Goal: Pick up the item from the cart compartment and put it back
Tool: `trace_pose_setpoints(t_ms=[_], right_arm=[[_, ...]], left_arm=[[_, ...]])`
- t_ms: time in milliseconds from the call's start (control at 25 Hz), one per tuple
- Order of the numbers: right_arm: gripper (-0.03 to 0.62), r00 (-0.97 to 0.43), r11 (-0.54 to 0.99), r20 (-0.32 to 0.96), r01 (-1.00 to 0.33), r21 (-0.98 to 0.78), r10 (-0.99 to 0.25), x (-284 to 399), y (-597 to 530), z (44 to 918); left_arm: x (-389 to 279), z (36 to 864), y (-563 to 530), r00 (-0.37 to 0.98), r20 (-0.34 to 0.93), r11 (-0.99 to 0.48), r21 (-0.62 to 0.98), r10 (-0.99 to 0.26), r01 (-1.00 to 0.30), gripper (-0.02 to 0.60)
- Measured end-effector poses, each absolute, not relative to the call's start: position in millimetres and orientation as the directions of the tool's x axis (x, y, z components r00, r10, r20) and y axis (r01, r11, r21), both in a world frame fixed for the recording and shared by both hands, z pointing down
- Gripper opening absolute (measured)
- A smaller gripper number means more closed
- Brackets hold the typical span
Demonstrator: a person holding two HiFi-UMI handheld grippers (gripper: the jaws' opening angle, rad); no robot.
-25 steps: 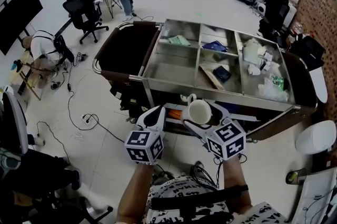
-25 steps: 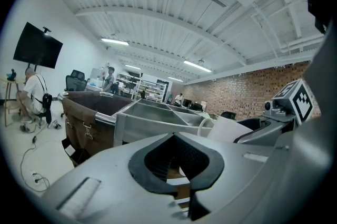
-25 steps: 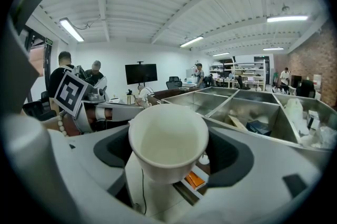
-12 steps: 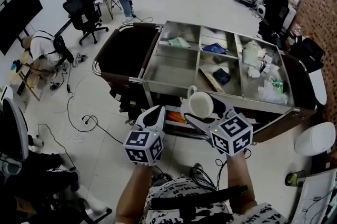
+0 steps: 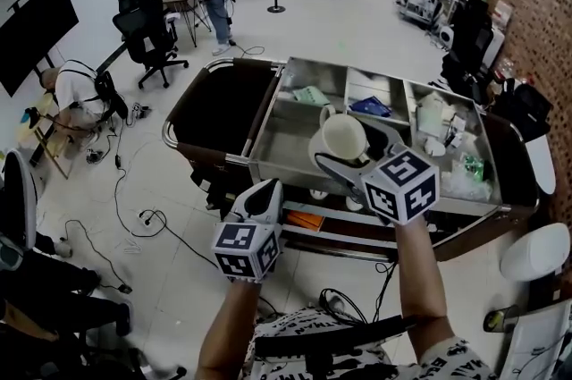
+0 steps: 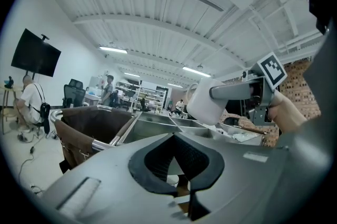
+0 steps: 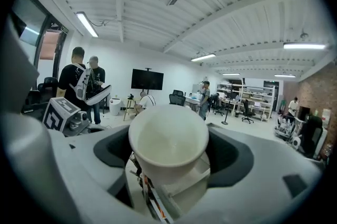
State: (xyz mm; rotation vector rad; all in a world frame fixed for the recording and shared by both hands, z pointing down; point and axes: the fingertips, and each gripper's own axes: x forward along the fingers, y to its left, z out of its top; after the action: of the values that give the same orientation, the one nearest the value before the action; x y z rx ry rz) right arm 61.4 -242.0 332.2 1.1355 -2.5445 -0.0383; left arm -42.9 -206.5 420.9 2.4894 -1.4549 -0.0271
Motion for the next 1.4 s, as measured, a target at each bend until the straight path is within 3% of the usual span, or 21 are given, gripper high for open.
trace_pose_setpoints(t_ms=[360,840,1400], right_arm=[[0.428,-0.624,0.732,0.42,-0.662,0.164,-0.659,32.4,-313.5,350.1],[0.428,-0.539,0.771,0.661,-0.629,0.095,-0.522,12.2,-373.4,446.9],[0.43,-0.428,0.758,0.769,-0.644,0.11,-0.475,11.3,-390.9,507.3]], left_arm=[[-52.9,419.3,-238.8,0.472,0.132,-0.434,0.242,-0.872,-0.868,0.0],[-51.3,425.1,-252.3,0.465,0.208,-0.404,0.278,-0.861,-0.872,0.0],[-61.8,447.8,-246.3,0.461,0.239,-0.385,0.305,-0.855,-0.871,0.0]])
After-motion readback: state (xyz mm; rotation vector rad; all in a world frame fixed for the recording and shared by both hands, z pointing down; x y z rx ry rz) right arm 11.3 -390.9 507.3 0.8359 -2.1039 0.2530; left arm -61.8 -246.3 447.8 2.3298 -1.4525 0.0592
